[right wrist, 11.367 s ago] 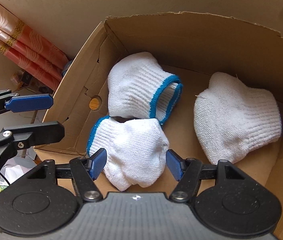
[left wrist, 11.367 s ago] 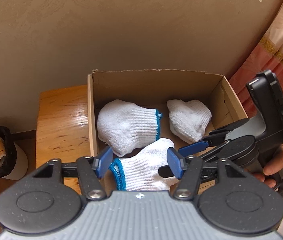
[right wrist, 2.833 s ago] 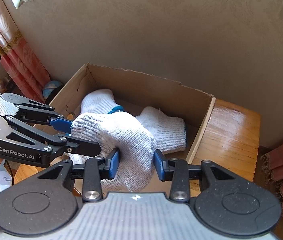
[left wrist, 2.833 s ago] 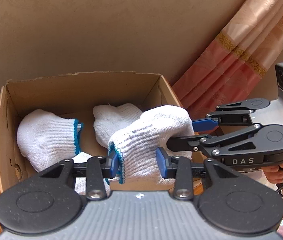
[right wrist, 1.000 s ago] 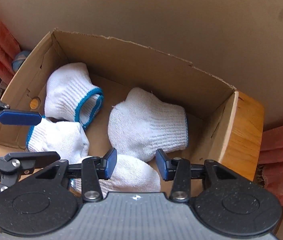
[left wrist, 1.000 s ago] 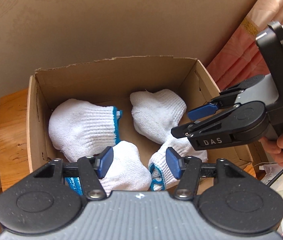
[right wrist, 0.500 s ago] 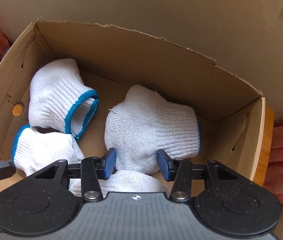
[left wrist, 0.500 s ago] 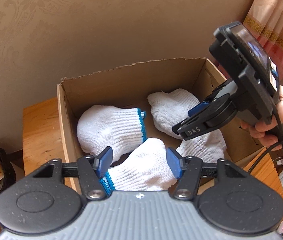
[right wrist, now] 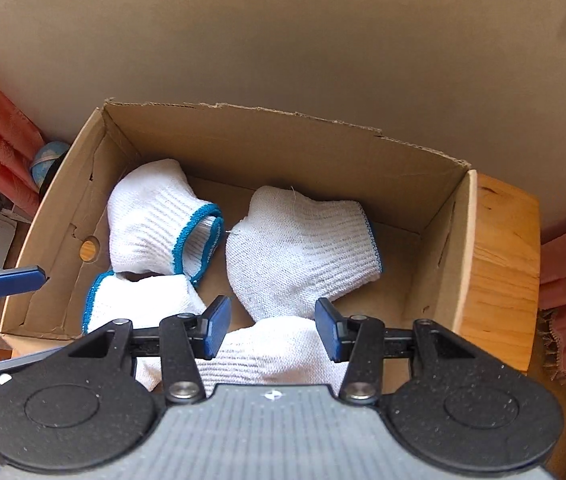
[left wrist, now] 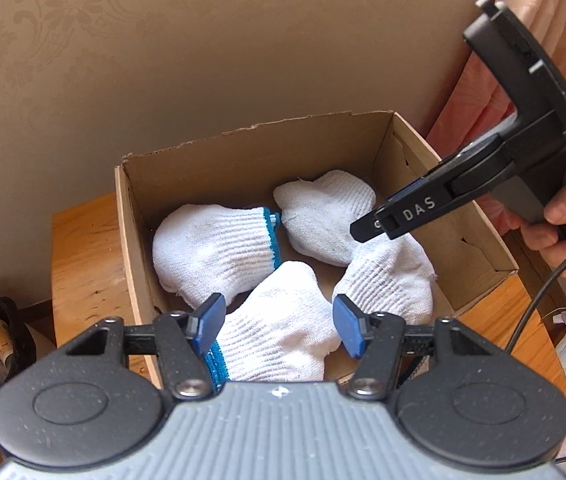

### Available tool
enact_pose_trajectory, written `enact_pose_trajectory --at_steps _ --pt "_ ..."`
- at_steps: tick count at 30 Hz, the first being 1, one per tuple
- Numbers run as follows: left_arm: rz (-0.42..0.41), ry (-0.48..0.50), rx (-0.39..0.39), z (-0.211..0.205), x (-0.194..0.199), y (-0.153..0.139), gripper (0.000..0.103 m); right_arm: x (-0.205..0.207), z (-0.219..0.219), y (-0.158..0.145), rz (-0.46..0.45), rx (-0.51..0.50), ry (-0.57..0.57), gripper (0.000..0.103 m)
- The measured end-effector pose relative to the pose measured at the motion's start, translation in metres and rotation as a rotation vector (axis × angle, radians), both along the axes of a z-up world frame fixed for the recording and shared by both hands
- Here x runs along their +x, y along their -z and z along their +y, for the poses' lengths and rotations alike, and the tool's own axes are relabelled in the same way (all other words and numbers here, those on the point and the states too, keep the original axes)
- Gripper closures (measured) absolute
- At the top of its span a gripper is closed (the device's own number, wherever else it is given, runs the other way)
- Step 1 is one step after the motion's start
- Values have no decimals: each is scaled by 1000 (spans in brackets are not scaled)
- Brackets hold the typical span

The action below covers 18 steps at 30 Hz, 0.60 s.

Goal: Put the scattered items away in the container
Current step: 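Withdraw both open tools from the box toward the last glove on the table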

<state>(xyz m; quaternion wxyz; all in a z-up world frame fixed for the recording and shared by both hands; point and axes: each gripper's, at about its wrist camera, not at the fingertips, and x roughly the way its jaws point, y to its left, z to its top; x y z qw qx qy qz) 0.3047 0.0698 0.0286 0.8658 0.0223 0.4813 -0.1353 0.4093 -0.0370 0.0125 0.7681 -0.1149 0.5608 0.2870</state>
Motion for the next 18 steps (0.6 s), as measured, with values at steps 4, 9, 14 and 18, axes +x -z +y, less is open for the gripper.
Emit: enact_pose_trajectory --at_steps 4,9,14,18 --pt "-41 33 2 -9 -22 -14 28 -20 -14 -30 -42 38 -12 42" --pt "-80 76 14 -24 -56 -30 19 -58 -38 -59 -98 65 -29 29" --pt "-84 126 31 -42 -91 -35 16 -93 -69 -75 -124 84 -23 19" --pt "-81 162 45 -56 -121 -31 16 -121 -95 -77 -123 113 -11 15"
